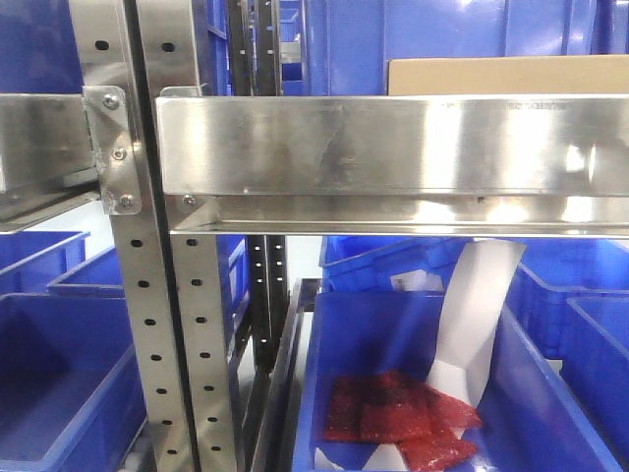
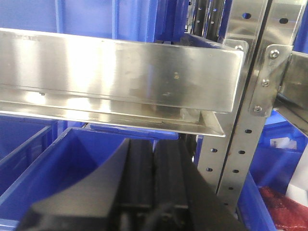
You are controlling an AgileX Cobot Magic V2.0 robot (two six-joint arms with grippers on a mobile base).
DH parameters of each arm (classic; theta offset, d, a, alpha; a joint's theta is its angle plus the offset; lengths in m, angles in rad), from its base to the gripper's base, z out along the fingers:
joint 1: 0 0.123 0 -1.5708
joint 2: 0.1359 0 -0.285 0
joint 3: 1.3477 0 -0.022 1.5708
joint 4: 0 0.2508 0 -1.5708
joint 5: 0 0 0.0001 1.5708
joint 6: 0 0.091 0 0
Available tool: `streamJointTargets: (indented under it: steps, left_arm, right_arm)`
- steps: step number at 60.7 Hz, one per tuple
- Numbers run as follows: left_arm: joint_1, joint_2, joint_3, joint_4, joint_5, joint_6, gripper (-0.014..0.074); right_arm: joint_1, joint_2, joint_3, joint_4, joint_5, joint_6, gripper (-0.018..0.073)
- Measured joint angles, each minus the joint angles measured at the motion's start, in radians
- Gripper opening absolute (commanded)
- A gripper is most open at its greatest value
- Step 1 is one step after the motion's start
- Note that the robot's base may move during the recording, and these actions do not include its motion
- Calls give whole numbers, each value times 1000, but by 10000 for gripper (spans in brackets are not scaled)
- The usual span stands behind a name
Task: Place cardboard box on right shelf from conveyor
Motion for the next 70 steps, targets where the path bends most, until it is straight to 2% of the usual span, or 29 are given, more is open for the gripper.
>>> streamJointTargets:
  steps: [17, 70]
  left_arm:
    - [0, 0, 0, 0, 0, 0, -119]
    - [0, 0, 0, 0, 0, 0, -119]
  right_arm:
    - [0, 0, 0, 95, -7, -31, 73]
    - [0, 0, 0, 95, 1, -44, 73]
